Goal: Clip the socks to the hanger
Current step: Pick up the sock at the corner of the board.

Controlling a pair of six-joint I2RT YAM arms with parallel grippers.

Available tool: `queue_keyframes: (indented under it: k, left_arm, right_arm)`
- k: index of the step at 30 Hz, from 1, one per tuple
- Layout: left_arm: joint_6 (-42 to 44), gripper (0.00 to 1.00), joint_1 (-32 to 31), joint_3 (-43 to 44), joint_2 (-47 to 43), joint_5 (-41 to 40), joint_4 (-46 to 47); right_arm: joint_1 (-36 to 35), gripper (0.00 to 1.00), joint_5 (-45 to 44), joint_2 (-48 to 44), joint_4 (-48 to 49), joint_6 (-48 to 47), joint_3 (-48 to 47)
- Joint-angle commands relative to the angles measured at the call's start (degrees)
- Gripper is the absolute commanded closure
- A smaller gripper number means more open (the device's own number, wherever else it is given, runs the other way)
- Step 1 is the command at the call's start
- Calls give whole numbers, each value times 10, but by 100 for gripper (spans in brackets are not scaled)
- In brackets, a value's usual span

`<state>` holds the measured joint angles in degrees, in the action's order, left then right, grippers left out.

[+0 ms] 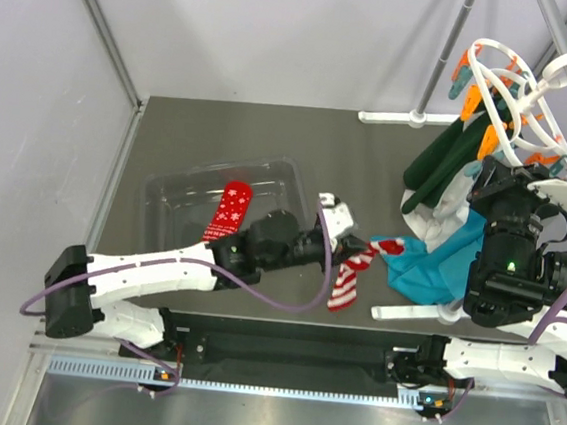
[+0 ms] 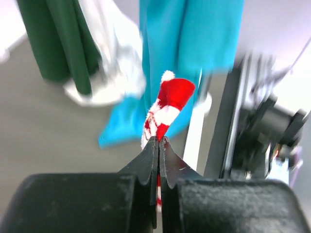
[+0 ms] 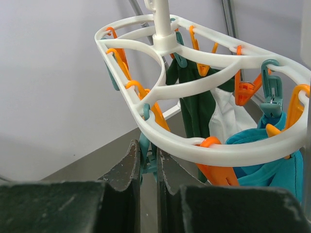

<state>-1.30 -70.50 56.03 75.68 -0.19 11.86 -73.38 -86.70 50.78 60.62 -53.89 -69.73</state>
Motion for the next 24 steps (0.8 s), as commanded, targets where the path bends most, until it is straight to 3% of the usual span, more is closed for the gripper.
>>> queue_keyframes:
  k: [1,4,6,9,12,17,24]
  left_arm:
    - [-47,100,45,32,-16,128,59]
    - [-71,100,90,77,6,175,76]
    - [-149,100,138,112,38,235,95]
    - [-286,100,191,145,90,335,193]
    - [-389,100,210,152,132,375,327]
    - [-455,100,215,217,183,405,380]
    - [-528,100,218,272,233,387,434]
  right_arm:
    - [-8,100,-122,2,-1,-2,-8]
    - [-8,100,-120,5,-1,-3,-8]
    - [-8,100,-121,6,-1,-3,-6]
    - [-9,100,-122,4,0,-3,-4]
    - [-11,100,-124,2,0,-3,-5]
    - [-14,100,-124,2,0,-4,-7]
    - [-16,100,-123,9,0,-7,-14]
